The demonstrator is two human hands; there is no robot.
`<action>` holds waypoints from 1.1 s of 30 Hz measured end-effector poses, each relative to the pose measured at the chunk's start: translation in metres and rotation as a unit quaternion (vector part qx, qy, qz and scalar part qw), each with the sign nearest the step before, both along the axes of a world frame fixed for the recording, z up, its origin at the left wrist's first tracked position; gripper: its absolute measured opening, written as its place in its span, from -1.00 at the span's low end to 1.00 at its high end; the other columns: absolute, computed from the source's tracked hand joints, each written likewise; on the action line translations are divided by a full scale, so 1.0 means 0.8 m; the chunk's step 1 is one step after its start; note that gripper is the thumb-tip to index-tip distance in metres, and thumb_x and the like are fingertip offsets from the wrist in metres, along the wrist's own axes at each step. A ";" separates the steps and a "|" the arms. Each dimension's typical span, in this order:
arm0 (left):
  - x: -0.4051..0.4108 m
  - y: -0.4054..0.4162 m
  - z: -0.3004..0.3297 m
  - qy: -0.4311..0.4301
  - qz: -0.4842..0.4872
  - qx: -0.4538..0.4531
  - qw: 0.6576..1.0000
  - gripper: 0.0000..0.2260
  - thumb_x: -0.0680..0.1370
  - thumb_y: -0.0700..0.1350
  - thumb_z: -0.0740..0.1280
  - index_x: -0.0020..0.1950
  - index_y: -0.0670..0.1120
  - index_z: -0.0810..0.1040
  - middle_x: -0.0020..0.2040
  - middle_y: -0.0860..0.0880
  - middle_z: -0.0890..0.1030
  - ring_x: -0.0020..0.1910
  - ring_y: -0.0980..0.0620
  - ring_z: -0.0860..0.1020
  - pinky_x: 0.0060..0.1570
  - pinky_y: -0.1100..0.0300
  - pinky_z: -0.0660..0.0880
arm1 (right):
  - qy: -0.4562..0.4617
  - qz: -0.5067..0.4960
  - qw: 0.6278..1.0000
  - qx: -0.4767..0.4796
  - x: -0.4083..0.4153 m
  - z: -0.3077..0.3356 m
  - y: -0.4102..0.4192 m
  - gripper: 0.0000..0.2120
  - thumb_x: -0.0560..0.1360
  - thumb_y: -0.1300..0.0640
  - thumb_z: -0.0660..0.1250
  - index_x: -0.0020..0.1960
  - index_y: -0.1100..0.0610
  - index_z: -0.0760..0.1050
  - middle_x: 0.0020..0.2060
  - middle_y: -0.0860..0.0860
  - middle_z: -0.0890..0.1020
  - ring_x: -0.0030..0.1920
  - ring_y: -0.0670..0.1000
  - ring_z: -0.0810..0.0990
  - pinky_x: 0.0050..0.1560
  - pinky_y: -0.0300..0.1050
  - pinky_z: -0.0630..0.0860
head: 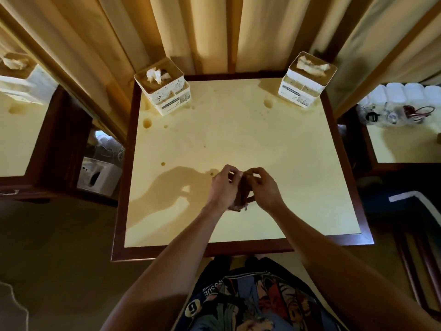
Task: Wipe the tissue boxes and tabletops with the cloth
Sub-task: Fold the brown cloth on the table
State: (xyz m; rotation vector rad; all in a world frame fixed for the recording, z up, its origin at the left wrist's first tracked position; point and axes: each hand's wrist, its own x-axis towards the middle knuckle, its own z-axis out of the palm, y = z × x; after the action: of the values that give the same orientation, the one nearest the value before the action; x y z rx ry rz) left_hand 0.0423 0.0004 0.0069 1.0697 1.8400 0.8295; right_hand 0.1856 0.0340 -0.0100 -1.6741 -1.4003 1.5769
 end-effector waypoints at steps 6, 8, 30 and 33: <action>0.011 0.007 0.002 -0.056 -0.024 -0.013 0.998 -0.73 0.71 0.08 0.25 0.17 -0.03 0.67 -0.04 -0.02 0.69 -0.33 0.09 0.68 -0.46 0.27 0.57 | 0.030 -0.036 0.999 -0.013 0.007 0.007 0.002 -0.76 0.68 -0.02 0.33 0.26 0.08 0.60 0.03 0.08 0.73 0.03 0.12 0.75 -0.14 0.21 0.74; 0.011 0.009 0.000 -0.071 -0.018 -0.021 0.997 -0.66 0.72 0.12 0.22 0.13 -0.06 0.70 -0.06 -0.02 0.71 -0.24 0.11 0.69 -0.33 0.32 0.55 | 0.048 -0.033 0.998 -0.026 0.012 0.009 0.002 -0.74 0.65 -0.08 0.36 0.21 0.07 0.63 -0.03 0.03 0.76 0.00 0.07 0.76 -0.08 0.16 0.74; 0.143 0.089 -0.002 -0.012 -0.303 0.085 0.949 -0.86 0.57 -0.11 0.49 0.01 -0.09 0.56 -0.08 0.05 0.65 -0.06 0.15 0.57 -0.04 0.40 0.40 | 0.184 -0.198 0.963 0.020 0.203 0.041 0.035 -0.84 0.59 0.34 0.38 0.10 0.18 0.68 -0.09 0.06 0.72 -0.05 0.07 0.70 -0.13 -0.05 0.63; 0.202 0.094 -0.014 0.065 -0.340 0.075 0.935 -0.82 0.55 0.02 0.50 0.06 -0.03 0.63 -0.02 0.08 0.60 0.02 0.05 0.51 0.11 0.07 0.40 | 0.192 -0.190 0.962 0.022 0.274 0.041 0.034 -0.85 0.59 0.32 0.40 0.13 0.19 0.67 -0.04 0.10 0.72 0.00 0.11 0.71 -0.03 0.03 0.66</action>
State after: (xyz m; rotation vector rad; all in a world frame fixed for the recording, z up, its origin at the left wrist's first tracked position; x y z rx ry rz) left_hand 0.2042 0.0757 -0.0043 1.7529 1.3590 0.4880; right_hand 0.4049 0.0615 0.0227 -1.4087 -0.8523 1.5261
